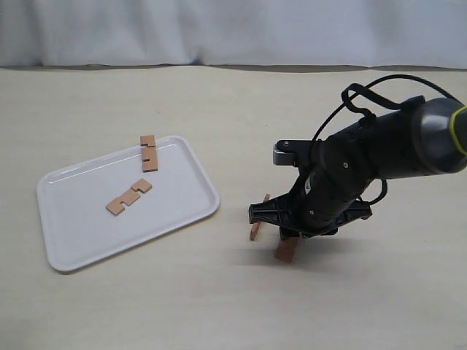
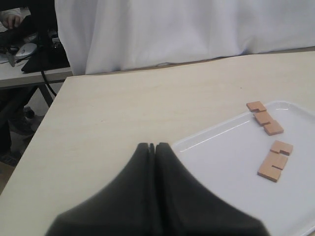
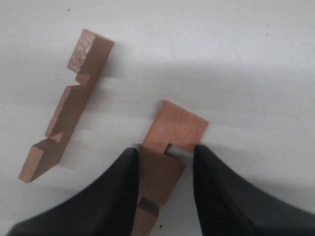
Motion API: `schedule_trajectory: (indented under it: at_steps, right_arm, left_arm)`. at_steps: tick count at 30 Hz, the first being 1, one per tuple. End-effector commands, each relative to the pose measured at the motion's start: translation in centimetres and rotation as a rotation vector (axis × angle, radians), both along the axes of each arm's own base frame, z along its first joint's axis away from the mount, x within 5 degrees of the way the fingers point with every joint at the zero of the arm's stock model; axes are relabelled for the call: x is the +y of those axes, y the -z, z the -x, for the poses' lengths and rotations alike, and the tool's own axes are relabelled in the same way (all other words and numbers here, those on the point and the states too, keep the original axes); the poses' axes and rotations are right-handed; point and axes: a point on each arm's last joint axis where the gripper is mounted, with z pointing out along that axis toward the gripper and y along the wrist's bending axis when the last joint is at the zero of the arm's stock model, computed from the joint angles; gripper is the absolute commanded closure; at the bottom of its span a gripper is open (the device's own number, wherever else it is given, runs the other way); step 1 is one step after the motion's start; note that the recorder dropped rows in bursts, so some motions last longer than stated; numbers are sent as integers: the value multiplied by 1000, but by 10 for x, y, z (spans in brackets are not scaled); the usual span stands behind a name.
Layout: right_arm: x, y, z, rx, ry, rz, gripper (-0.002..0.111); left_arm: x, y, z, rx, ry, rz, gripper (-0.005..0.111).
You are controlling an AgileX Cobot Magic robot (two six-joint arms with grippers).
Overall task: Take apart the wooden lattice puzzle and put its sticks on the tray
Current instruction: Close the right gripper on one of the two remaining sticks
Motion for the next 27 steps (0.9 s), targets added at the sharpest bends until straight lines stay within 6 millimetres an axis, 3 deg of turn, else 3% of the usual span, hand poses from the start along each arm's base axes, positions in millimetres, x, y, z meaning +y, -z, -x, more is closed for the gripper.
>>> schedule_trajectory:
  at_steps: [1, 10, 18, 22, 27]
  right_arm:
    - [-2, 2, 4, 34, -8, 19, 73]
    - [-1, 1, 1, 1, 3, 7, 45]
    - [-1, 6, -1, -10, 6, 0, 45]
    - [-2, 19, 2, 60, -21, 30, 56]
    - [-7, 21, 6, 108, -86, 102, 88]
  left_arm:
    - [0, 0, 0, -11, 1, 0, 107]
    - [0, 0, 0, -11, 2, 3, 107]
    - [0, 0, 0, -11, 2, 3, 107]
    - [0, 0, 0, -11, 2, 3, 107]
    - [0, 0, 0, -11, 2, 3, 107]
